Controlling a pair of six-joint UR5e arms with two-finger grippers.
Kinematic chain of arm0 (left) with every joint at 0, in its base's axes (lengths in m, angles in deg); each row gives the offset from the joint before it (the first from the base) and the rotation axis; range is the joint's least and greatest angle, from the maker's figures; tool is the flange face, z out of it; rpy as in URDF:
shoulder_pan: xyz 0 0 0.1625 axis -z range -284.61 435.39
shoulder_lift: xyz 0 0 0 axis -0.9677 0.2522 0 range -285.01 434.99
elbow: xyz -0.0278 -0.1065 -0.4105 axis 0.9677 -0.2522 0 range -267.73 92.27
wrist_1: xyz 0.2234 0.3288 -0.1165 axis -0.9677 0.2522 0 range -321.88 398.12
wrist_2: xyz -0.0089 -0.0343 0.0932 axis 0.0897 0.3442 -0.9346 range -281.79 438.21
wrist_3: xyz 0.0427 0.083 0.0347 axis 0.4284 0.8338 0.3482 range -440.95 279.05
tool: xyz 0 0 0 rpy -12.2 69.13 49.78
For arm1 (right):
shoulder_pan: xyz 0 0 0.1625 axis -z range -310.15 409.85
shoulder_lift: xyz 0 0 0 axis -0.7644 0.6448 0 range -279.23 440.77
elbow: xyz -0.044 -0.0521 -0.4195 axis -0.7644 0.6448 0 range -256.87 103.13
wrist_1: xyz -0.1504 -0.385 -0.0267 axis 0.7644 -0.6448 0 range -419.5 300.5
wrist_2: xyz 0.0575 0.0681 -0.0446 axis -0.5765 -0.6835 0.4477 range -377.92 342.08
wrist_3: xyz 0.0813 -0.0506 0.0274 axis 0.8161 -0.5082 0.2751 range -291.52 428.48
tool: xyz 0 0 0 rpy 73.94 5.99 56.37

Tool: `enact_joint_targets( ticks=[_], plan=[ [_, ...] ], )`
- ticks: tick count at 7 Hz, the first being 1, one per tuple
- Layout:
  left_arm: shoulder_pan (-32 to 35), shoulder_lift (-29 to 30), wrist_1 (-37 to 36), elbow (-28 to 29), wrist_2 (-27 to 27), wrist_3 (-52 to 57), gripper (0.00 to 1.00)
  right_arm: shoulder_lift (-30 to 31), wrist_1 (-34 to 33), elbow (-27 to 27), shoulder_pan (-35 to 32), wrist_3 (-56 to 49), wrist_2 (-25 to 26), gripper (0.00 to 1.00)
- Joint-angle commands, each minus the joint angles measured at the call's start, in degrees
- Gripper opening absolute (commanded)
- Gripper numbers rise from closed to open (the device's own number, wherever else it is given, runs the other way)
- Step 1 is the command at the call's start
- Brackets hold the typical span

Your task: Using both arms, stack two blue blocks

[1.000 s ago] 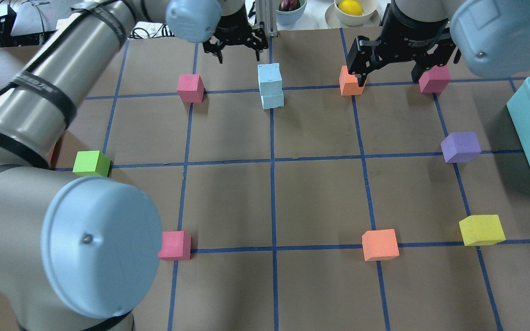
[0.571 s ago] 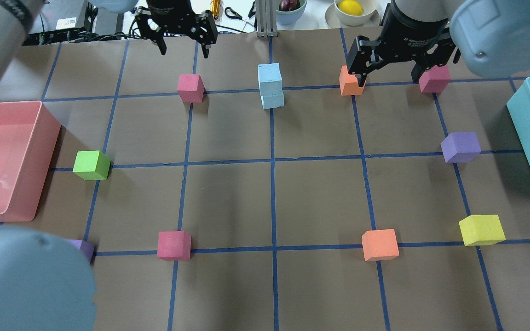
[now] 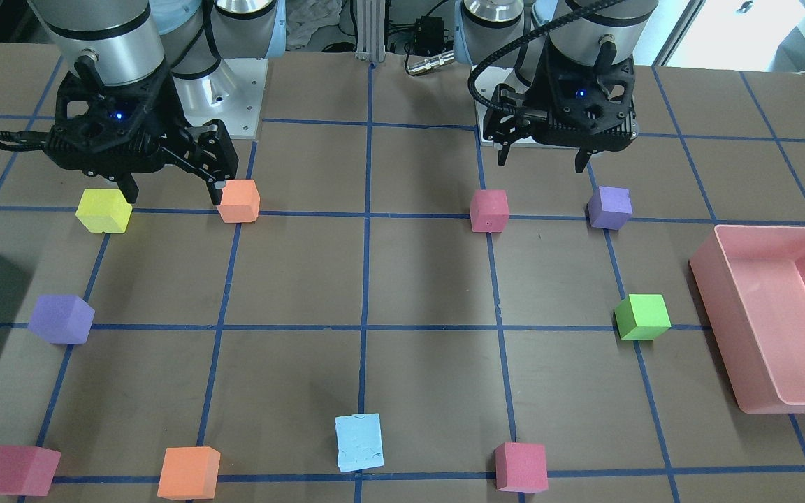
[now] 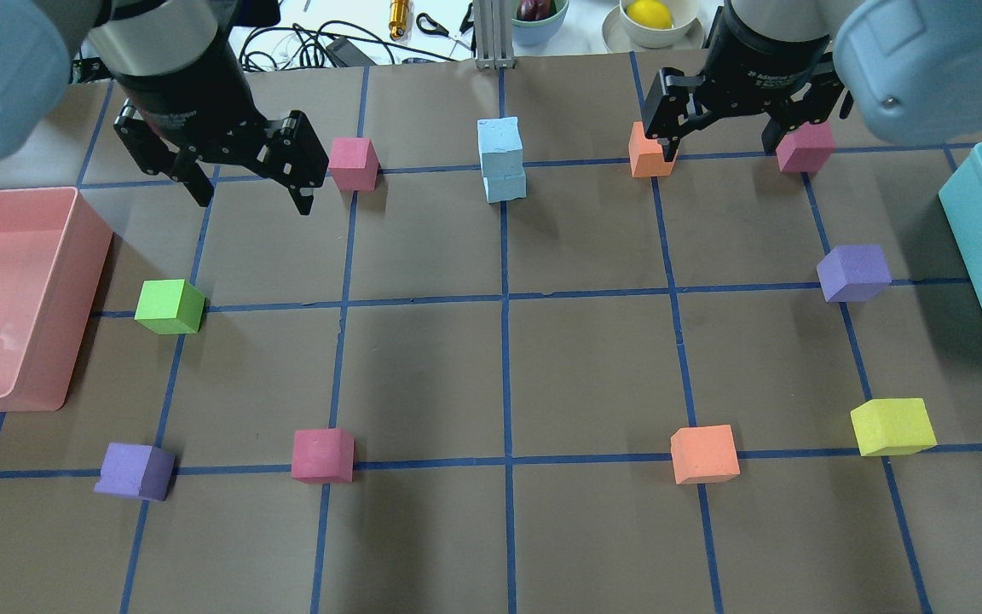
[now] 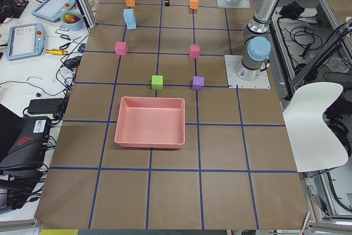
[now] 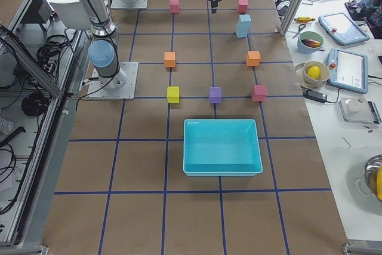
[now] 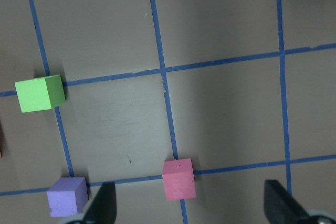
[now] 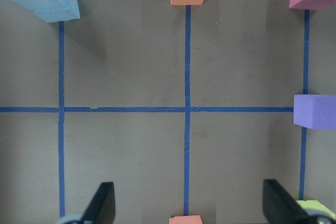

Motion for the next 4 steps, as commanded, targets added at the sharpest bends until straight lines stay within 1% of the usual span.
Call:
enact_joint_targets(
  ticks=[1, 4],
  plan=[
    [-2.52, -0.98, -8.01, -3.10, 2.93, 0.29, 1.00, 0.00, 0.00, -0.01, 0.00, 0.00, 0.00, 1.00],
    [-2.70, -0.81, -10.21, -1.53, 2.60, 0.20, 1.00, 0.00, -0.18, -0.01, 0.00, 0.00, -0.09, 1.00]
  ],
)
